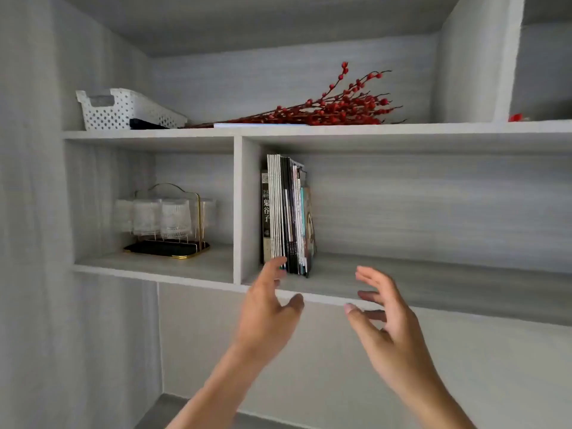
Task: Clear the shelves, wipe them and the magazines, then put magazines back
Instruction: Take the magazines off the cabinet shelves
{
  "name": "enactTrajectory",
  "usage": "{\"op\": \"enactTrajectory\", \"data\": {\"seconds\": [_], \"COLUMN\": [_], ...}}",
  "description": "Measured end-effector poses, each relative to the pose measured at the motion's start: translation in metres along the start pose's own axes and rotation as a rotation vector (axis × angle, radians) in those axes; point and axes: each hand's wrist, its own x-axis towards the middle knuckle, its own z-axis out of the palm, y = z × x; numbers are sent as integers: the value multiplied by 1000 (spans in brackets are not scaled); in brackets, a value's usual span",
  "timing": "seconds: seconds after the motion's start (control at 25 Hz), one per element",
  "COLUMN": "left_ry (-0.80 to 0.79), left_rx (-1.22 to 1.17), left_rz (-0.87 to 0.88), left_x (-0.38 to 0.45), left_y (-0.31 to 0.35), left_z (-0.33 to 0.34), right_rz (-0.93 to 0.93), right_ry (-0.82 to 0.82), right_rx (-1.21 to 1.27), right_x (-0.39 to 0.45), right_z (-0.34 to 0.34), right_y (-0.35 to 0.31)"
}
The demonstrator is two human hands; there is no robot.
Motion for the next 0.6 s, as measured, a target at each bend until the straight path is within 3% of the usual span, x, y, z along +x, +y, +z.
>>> {"op": "enactTrajectory", "data": {"seconds": [0.28, 0.6], "left_ry": [115, 305], "left_rx": [108, 218], "left_rz": [-92, -22], "left_x": [135, 168], "left_y": [-9, -36], "left_z": [62, 94], "right_rz": [50, 154], "right_ry": [-160, -175], "right_rx": [-176, -179], "right_x": [110, 138], "right_z": [16, 28], "right_y": [80, 117]}}
